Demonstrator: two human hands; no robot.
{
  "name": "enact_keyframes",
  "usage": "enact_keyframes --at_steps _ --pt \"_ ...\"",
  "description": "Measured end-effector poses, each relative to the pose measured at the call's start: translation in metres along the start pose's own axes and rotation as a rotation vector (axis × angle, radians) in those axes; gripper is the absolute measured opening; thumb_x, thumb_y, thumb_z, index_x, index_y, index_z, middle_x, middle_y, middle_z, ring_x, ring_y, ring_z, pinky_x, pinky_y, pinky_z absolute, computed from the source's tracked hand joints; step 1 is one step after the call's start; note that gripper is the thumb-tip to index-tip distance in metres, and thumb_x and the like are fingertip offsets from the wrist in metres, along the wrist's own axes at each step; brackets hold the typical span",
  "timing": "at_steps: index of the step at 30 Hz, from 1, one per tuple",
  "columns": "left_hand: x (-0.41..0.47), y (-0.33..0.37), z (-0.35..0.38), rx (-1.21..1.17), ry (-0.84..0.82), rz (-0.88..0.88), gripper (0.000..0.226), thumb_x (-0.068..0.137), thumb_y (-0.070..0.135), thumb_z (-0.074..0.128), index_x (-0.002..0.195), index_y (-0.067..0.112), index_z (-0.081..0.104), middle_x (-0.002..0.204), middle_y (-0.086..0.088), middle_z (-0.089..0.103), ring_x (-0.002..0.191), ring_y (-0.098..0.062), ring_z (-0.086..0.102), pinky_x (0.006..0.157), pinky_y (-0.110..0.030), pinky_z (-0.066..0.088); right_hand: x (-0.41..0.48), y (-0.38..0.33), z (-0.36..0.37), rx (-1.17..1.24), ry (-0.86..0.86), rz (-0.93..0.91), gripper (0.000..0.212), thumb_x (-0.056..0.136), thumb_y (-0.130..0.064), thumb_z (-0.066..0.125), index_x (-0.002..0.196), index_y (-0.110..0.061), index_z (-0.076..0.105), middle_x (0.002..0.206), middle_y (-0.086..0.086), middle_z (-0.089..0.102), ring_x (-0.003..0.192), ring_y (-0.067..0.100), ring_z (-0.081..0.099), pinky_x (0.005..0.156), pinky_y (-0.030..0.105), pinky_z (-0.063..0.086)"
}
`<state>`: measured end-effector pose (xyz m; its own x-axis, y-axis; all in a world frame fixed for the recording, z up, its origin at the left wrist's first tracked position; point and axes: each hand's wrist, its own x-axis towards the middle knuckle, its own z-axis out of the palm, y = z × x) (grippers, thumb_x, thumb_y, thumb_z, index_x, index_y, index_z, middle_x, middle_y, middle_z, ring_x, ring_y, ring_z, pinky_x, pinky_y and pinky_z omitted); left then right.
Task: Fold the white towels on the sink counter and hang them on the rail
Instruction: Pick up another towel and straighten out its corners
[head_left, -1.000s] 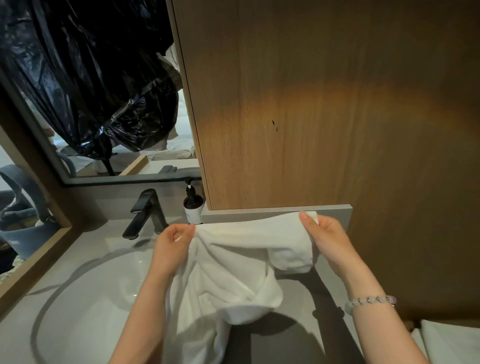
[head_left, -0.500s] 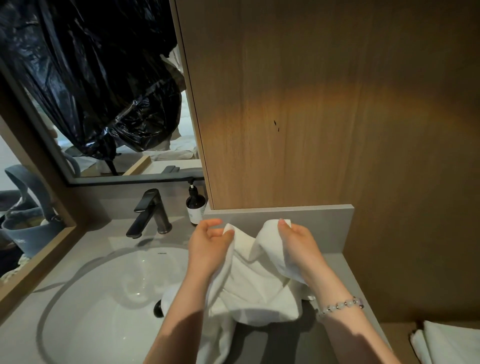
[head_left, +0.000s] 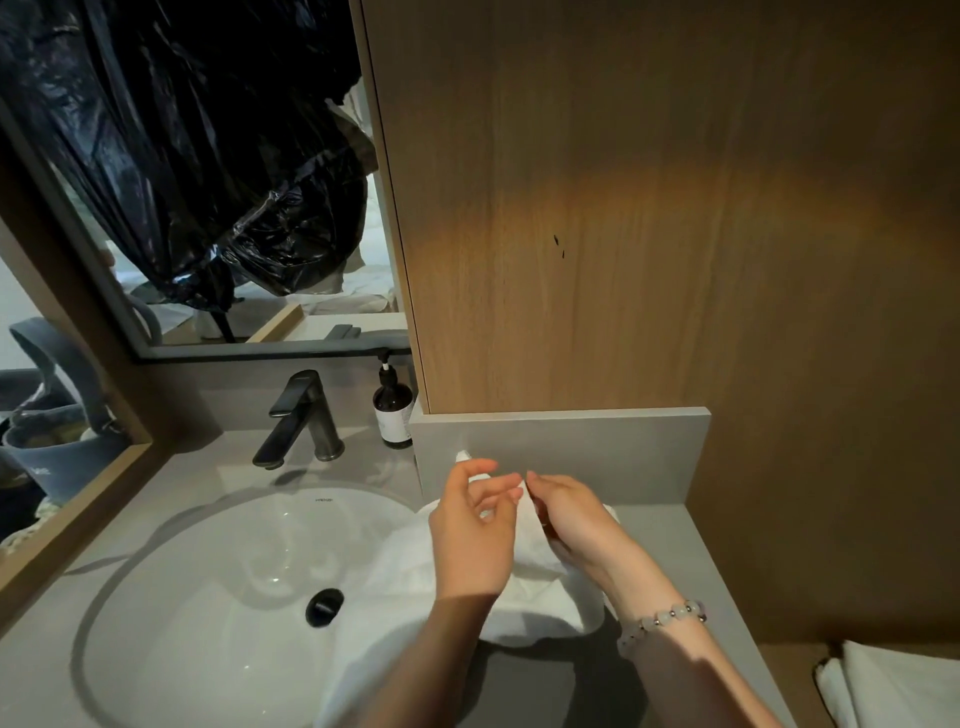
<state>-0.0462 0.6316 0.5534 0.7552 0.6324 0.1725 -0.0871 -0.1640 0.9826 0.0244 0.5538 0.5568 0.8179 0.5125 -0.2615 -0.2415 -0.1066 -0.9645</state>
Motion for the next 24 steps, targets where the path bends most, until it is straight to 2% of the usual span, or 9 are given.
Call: enact_keyframes --at_steps 3,5,8,11,15,18,20,22,24 --pt "0.003 -0.008 -0.003 -0.011 0.079 0.009 0.032 0.084 -0.009 0.057 0.087 0.023 0.051 0.082 0.004 0.068 0.075 -0.001 0.065 0.068 -0.006 0.045 -0.002 0.006 0.000 -0.016 -0.037 0.003 0.045 0.101 -0.013 0.037 0.056 -0.015 0.042 0.046 -0.003 0.034 0.048 0.011 0.028 0.051 0.024 0.022" --pt "0.006 -0.015 -0.016 0.007 0.194 0.003 0.032 0.084 -0.011 0.054 0.085 0.021 0.052 0.084 0.002 0.065 0.070 0.005 0.063 0.065 -0.002 0.043 -0.004 0.011 0.000 -0.079 -0.070 0.032 0.042 0.102 -0.015 0.033 0.067 -0.013 0.056 0.050 -0.004 0.050 0.046 0.010 0.040 0.049 0.022 0.025" --pt "0.009 -0.040 -0.049 0.126 0.333 -0.087 0.026 0.084 -0.011 0.049 0.099 0.010 0.053 0.098 -0.006 0.058 0.083 -0.010 0.059 0.067 -0.007 0.040 -0.005 0.018 0.000 -0.207 -0.079 0.058 0.037 0.103 -0.021 0.029 0.094 -0.014 0.065 0.070 -0.010 0.072 0.058 0.003 0.060 0.054 0.019 0.034" --pt "0.006 -0.073 -0.075 0.310 0.081 -0.293 0.040 0.075 0.010 0.065 0.113 0.010 0.052 0.108 -0.003 0.053 0.107 -0.023 0.052 0.085 -0.025 0.038 -0.007 0.026 0.000 -0.277 -0.173 0.058 0.021 0.097 -0.026 0.048 0.112 -0.016 0.060 0.097 -0.007 0.071 0.078 0.001 0.063 0.063 0.014 0.042" --pt "0.006 -0.088 -0.084 0.399 -0.095 -0.359 0.070 0.063 0.034 0.064 0.127 0.008 0.048 0.121 -0.003 0.051 0.117 -0.023 0.048 0.097 -0.030 0.038 -0.017 0.052 0.005 -0.836 -0.447 0.002 0.091 0.070 -0.032 0.082 0.144 -0.026 0.029 0.144 -0.009 0.037 0.130 0.012 0.039 0.104 0.023 0.037" --pt "0.018 -0.085 -0.095 0.543 -0.055 -0.340 0.076 0.062 0.043 0.055 0.132 0.014 0.047 0.134 -0.007 0.049 0.124 -0.027 0.046 0.103 -0.036 0.036 -0.026 0.073 0.012 -0.961 -0.345 -0.113 0.082 0.069 -0.028 0.080 0.137 -0.033 0.034 0.139 -0.009 0.036 0.123 0.016 0.041 0.093 0.023 0.041" --pt "0.026 -0.082 -0.107 0.614 -0.083 -0.409 0.082 0.057 0.047 0.052 0.133 0.019 0.046 0.136 -0.004 0.049 0.125 -0.026 0.046 0.105 -0.037 0.036 -0.025 0.078 0.013 -0.803 -0.268 -0.163 0.047 0.077 -0.029 0.073 0.117 -0.035 0.049 0.122 -0.011 0.050 0.102 0.010 0.050 0.076 0.018 0.043" --pt "0.034 -0.084 -0.122 0.638 -0.138 -0.568 0.093 0.051 0.055 0.055 0.135 0.018 0.043 0.138 -0.006 0.048 0.124 -0.027 0.047 0.105 -0.038 0.036 -0.025 0.071 0.010 -0.684 -0.211 -0.180 0.009 0.087 -0.029 0.063 0.085 -0.029 0.054 0.083 -0.018 0.055 0.073 0.000 0.047 0.061 0.014 0.037" --pt "0.035 -0.088 -0.133 0.630 -0.211 -0.704 0.107 0.048 0.065 0.058 0.137 0.009 0.040 0.139 -0.011 0.046 0.124 -0.028 0.047 0.102 -0.037 0.038 -0.022 0.068 0.007 -0.620 -0.157 -0.214 0.034 0.093 -0.027 0.053 0.062 -0.025 0.039 0.053 -0.016 0.042 0.054 0.000 0.036 0.056 0.020 0.029"
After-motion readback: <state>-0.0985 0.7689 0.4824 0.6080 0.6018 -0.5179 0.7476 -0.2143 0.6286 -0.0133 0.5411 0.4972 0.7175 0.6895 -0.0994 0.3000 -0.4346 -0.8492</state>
